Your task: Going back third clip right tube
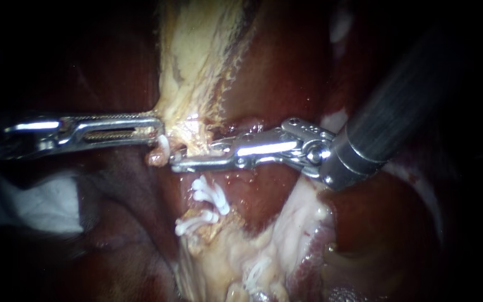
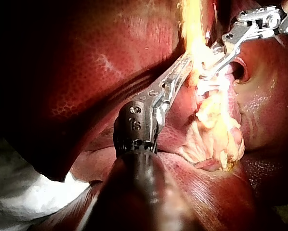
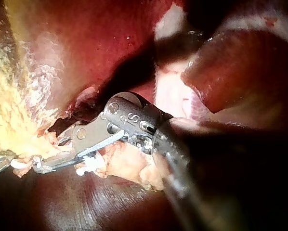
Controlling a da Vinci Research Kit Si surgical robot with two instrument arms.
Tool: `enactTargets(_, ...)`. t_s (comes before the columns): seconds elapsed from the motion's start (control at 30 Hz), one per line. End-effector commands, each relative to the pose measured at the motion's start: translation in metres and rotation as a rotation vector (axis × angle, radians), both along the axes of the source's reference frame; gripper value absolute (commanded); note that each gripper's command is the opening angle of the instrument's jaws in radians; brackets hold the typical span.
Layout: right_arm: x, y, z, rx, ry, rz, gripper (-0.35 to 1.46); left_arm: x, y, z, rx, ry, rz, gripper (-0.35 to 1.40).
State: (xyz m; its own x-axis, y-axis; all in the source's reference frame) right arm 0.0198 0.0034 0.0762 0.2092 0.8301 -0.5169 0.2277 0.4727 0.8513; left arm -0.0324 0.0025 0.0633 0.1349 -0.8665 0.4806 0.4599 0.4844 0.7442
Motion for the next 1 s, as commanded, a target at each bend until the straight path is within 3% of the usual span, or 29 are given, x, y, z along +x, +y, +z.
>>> enactTargets(0.03, 0.0000, 0.0000, 0.0000, 0.001, 0.000, 0.000, -0.35, 0.0000, 0.0000, -0.0001, 0.000, -0.001, 0.000, -0.35)
enactTargets(0.37, 0.0001, 0.0000, -0.0001, 0.001, -0.001, 0.002, -0.35, 0.0000, 0.0000, -0.0002, 0.001, -0.001, 0.000, -0.35)
enactTargets(0.47, 0.0001, -0.0001, -0.0001, -0.025, -0.010, 0.026, 0.04, 0.0000, 0.0000, -0.0002, 0.001, -0.001, 0.000, -0.35)
enactTargets(0.6, 0.0001, -0.0001, -0.0001, -0.090, -0.002, 0.044, 0.35, 0.0001, 0.0000, -0.0002, 0.001, -0.001, 0.000, -0.35)
enactTargets(0.7, 0.0002, 0.0000, -0.0001, -0.126, -0.004, 0.061, 0.46, 0.0001, 0.0000, -0.0002, 0.001, -0.001, 0.000, -0.35)
enactTargets(0.87, 0.0000, 0.0003, 0.0002, -0.198, -0.021, 0.105, 0.53, 0.0002, -0.0001, -0.0003, 0.001, -0.001, 0.000, -0.35)
enactTargets(1.0, -0.0006, 0.0008, 0.0007, -0.232, -0.025, 0.120, 0.56, 0.0002, -0.0001, -0.0004, 0.001, -0.001, 0.000, -0.35)
